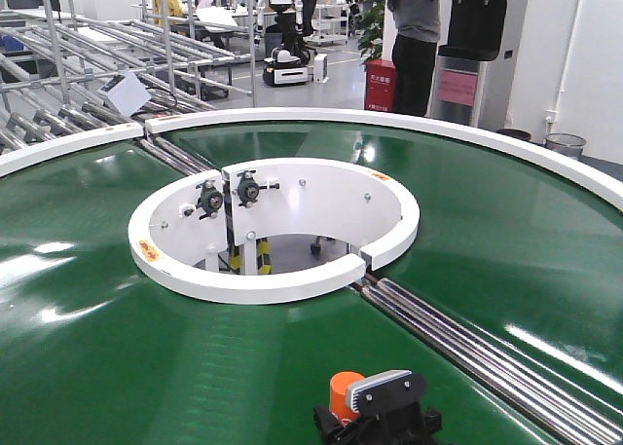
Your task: Grab orange capacitor from left shelf to right conveyor
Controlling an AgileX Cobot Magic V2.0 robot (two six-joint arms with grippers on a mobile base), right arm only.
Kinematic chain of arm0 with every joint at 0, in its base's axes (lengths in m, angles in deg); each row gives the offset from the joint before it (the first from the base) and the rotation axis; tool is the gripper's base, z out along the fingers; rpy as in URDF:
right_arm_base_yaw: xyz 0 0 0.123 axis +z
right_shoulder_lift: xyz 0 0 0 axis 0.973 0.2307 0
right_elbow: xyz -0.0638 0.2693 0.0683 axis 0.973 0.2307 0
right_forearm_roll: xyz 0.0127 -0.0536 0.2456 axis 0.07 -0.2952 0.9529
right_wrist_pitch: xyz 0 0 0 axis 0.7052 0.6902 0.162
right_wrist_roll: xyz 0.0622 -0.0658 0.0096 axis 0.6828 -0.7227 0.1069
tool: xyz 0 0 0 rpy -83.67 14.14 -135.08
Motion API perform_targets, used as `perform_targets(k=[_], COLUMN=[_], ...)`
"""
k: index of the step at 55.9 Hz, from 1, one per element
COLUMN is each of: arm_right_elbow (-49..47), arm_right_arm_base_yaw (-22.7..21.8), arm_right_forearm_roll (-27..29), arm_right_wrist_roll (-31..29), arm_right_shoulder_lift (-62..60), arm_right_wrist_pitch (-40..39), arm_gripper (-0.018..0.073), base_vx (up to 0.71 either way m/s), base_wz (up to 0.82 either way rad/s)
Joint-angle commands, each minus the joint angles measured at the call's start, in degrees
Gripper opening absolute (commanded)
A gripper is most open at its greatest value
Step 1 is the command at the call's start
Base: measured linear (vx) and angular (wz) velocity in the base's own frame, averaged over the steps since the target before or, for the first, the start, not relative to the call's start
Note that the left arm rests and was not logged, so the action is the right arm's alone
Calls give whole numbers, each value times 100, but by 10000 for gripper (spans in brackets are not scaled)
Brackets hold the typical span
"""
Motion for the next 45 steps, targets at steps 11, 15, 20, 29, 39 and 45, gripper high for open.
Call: perform_targets(k=[11,15,20,29,39,45], arm_right_elbow=[-134,-134,-134,-134,-134,-134], arm_right_arm_base_yaw=[-31,-37,-37,-37,-37,-37], arm_right_forearm_roll=[-149,-283,-324,-324,-371,-387], arm_right_wrist_roll=[123,625,834,-4,-126,-146], arm_right_shoulder_lift=[-266,-266,-278,-727,-1873,-2739], arm_right_wrist_pitch=[-455,-562,-836,-753,2,970], arm_gripper=[519,573,599,594,594,594], base_vx=[0,0,0,0,0,0], base_wz=[0,0,0,0,0,0])
